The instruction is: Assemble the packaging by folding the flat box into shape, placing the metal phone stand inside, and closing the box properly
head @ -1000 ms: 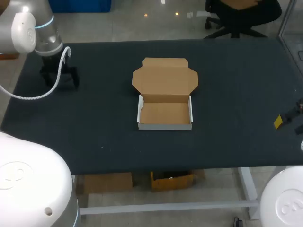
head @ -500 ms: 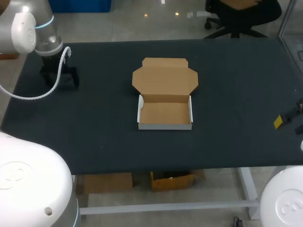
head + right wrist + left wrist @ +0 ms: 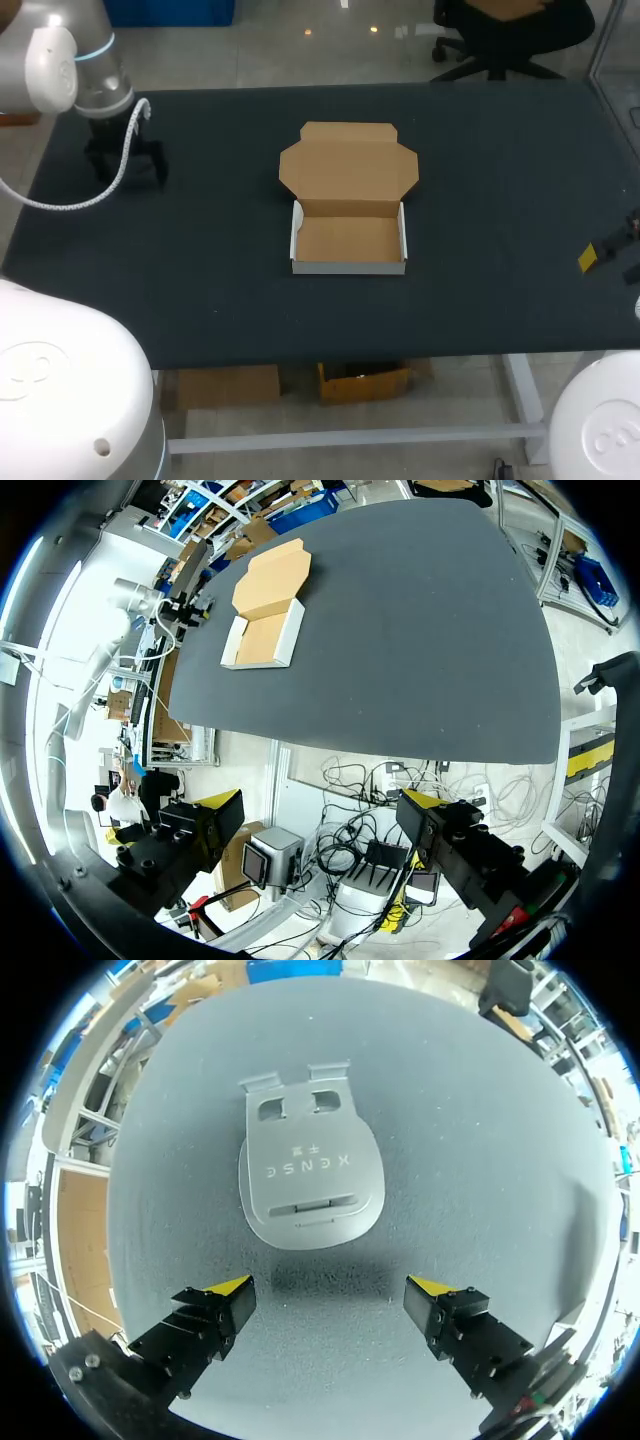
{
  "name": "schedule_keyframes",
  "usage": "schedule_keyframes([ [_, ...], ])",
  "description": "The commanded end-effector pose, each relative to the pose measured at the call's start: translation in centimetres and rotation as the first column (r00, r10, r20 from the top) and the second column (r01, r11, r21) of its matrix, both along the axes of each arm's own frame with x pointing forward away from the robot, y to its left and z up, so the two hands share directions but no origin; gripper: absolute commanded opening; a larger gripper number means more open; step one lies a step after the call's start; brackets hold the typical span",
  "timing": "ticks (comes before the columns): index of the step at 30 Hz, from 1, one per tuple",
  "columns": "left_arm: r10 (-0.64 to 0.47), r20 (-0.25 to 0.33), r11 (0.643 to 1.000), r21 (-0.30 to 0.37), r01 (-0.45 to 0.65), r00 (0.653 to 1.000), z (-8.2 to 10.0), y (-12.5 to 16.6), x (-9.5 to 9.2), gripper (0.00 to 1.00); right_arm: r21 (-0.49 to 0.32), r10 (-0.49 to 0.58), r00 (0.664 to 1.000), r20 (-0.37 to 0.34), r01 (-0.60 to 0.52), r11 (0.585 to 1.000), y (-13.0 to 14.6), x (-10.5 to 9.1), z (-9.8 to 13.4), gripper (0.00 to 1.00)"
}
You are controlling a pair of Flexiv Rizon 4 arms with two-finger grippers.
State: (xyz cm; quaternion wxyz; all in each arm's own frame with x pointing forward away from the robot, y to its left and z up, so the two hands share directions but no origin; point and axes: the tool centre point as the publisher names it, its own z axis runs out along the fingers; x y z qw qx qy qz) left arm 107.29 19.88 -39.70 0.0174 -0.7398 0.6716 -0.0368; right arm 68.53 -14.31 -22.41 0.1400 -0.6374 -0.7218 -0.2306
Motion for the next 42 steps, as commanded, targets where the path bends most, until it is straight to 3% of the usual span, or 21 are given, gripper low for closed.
schedule_keyframes([
  [1, 0.002, -0.002, 1.000, 0.008, -0.002, 1.000, 0.0, -0.2, 0.3, 1.00, 0.001, 0.001, 1.000, 0.000, -0.001, 1.000, -0.1, -0.1, 0.1, 1.00],
  [26, 0.019, 0.006, 1.000, -0.006, -0.019, 1.000, 0.0, 0.1, 3.5, 1.00, 0.001, 0.001, 1.000, 0.000, -0.001, 1.000, -0.1, -0.1, 0.1, 1.00],
  [42, 0.039, 0.011, 0.999, -0.007, -0.039, 0.999, -0.1, 0.4, 4.6, 1.00, 0.001, 0.001, 1.000, 0.000, -0.001, 1.000, -0.1, -0.1, 0.1, 1.00],
])
